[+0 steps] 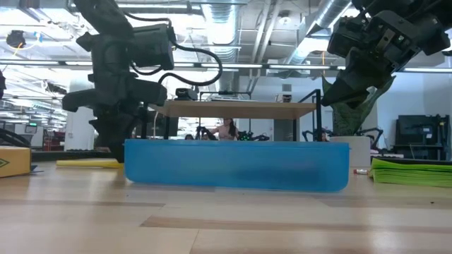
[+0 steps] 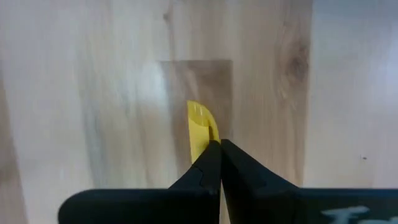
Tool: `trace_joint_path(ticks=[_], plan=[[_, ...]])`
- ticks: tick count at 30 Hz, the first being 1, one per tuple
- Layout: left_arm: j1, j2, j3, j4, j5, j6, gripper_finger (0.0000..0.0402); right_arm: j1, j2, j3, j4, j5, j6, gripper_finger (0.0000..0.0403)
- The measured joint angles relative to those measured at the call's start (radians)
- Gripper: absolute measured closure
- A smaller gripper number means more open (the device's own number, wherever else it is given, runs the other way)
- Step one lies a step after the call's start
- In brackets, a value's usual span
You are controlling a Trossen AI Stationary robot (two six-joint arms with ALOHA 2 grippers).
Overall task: Pack school essentials
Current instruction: Put the yellow pen into the blue supply box
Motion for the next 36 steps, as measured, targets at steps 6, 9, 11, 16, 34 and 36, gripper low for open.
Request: trace_joint_path(ticks=[6,9,11,16,34,36], plan=[[-0.012,0.000,0.000,-0.011,0.004,-0.009,0.0399,0.000,0.000,0.000,0.000,0.000,0.000,0.0315],[-0.012,0.000,0.000,-0.010,0.000,-0.009,0.0400,0.000,0.000,0.000,0.000,0.000,0.000,0.0315],[-0.012,-0.001,0.000,-0.011,-0.024,-0.010,0.0400,0.000,0.000,0.000,0.000,0.000,0.000,0.0315],[-0.012,-0.004,0.001,-0.027,-0.029,-0.016,0.0401,0.000,0.000,0.000,0.000,0.000,0.000,0.0315],[-0.012,-0.011,0.003,-0.142,-0.104,-0.037,0.0295,0.000,0.000,0.000,0.000,0.000,0.001,0.0315],[-0.011,-0.011,0.003,-0.121,-0.113,-0.023,0.0275,0.000,0.000,0.000,0.000,0.000,0.001,0.0315]])
